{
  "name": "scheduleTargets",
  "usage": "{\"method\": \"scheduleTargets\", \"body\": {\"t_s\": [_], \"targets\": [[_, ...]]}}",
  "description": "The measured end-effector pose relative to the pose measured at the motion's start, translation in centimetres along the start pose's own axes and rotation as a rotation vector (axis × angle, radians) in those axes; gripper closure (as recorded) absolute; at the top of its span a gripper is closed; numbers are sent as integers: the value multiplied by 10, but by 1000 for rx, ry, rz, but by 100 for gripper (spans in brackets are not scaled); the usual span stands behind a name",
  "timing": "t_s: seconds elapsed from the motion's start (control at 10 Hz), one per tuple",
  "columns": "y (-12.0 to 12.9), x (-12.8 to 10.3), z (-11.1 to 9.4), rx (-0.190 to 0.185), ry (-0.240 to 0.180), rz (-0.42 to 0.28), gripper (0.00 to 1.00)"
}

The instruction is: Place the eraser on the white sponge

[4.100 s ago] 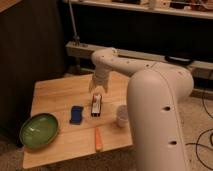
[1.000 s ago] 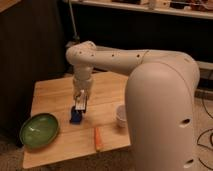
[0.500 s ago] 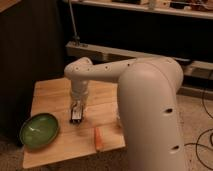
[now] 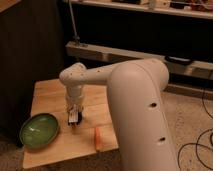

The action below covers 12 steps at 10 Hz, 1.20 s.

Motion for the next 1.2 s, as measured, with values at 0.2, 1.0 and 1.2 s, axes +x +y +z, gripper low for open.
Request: {"method": "scheduleTargets", "body": {"t_s": [0.2,1.0,1.2], "targets": [[-3,-1,14,21,7,14,100],[-11,-6,32,49,39,27,44],[-13,-7,33,36,53,36,25]]}}
